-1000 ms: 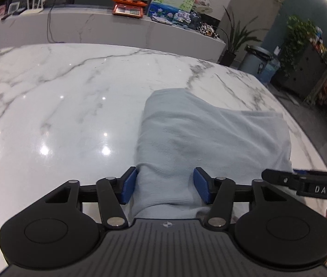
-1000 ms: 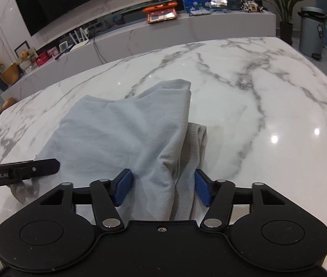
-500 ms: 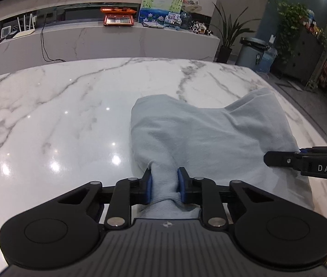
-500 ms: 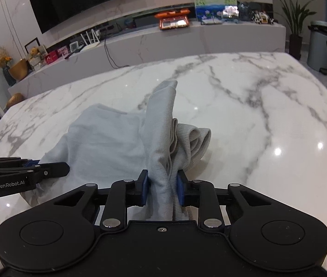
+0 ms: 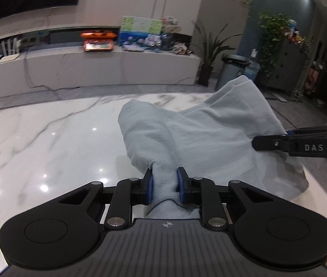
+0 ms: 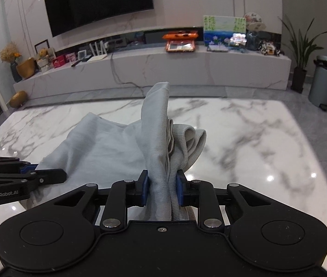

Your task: Fold clothes

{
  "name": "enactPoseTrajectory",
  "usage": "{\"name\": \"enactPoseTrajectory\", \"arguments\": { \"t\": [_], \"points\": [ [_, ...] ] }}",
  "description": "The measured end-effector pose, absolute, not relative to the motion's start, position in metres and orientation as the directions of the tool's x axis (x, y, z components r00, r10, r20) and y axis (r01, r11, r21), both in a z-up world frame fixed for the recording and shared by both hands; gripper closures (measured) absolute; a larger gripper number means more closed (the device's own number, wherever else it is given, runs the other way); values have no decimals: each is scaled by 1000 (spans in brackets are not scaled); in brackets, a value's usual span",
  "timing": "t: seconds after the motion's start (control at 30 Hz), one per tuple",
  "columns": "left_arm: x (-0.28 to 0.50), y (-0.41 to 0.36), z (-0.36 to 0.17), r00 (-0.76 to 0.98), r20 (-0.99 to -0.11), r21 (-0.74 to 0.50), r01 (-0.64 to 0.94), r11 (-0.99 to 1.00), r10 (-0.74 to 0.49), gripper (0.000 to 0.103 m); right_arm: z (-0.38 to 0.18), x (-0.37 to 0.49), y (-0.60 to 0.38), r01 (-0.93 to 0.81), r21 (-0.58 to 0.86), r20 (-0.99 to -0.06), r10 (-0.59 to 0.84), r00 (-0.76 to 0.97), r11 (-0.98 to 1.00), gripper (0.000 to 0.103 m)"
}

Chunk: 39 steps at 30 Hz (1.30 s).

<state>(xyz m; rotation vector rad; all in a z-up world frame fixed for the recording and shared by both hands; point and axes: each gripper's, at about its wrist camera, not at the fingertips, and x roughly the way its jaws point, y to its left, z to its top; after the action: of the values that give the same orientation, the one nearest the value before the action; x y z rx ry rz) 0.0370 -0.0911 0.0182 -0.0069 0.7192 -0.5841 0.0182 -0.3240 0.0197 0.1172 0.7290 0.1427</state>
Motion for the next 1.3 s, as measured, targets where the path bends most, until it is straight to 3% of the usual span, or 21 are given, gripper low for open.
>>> {"name": "enactPoseTrajectory", "arguments": {
  "t": [0.5,0.83,0.93,0.97,1.13,1.3],
  "points": [
    [34,-246,-14,443,-669,-271,603,751,-597,85,1,12,-502,-91,195,-693,203,692,976,81],
    [21,-277,-49,404,-725,-236,614,753,-557,85,-44,1,-540,-47,249,-734,220,642,967,81],
    [22,-279,-52,411,-733,-208,623,754,-542,83,-51,0,-538,-15,252,-727,199,657,968,75],
    [23,-278,-52,411,-734,-205,625,753,-541,81,-52,-1,-538,3,252,-725,186,663,968,69],
    [9,-269,-41,445,-716,-185,622,761,-538,76,-38,-12,-542,90,203,-670,72,739,975,65],
    [-10,-267,-21,539,-623,-116,653,749,-567,76,-21,-21,-526,51,185,-603,72,795,981,65]
  ]
}}
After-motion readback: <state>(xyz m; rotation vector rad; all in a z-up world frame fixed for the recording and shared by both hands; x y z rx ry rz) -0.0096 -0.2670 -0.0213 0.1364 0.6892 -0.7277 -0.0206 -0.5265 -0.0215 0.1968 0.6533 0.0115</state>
